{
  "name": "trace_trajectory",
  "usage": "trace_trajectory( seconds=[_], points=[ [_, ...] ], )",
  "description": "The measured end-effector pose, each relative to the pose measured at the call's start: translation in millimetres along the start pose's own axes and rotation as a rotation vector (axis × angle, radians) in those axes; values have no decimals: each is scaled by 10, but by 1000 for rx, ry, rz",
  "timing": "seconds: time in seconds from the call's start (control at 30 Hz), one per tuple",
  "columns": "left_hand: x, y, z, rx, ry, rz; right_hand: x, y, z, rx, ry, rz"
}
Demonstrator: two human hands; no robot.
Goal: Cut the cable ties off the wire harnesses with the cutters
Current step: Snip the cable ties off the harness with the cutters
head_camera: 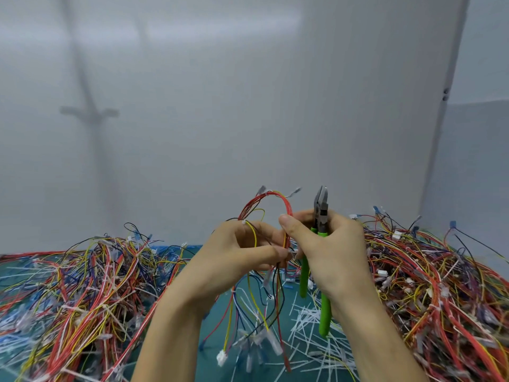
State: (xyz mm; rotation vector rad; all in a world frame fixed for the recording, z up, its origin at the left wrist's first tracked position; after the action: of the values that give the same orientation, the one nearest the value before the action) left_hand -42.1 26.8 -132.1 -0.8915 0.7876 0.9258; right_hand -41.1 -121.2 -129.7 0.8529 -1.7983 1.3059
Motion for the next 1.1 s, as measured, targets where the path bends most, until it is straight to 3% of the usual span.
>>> trace_trajectory(
  seconds=[0.17, 0.33, 0.57, 0.77, 0.97, 1.1],
  points=[
    [-17, -8, 46, -86, 72, 9, 35, -8, 45, -3, -6, 28],
    [29, 3, 142, -171, 352, 59, 132, -23, 86, -6, 41, 83],
    [57, -18, 125, -141, 449, 38, 80, 8, -2, 35, 174, 76],
    [20, -29, 95, -78, 568, 2, -39, 3, -76, 89, 109, -26],
    [20, -30, 123, -158, 560, 23, 110, 33, -38, 66, 156, 37],
    [35, -20, 179, -236, 512, 21, 256, 84, -63, 141, 349, 125]
  ],
)
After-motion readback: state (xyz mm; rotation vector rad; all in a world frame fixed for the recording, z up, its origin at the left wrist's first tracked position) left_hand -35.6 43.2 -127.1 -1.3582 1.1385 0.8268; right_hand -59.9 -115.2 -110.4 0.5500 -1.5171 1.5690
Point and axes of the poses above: each hand's wrist, its own y-axis away from the middle knuckle, its own z-axis out of the back of the hand, x = y × z, the point moved 7 cm from there along -y, towards the middle knuckle, and after that the axes turned 12 degrees about -y, right-handed, at the moved point
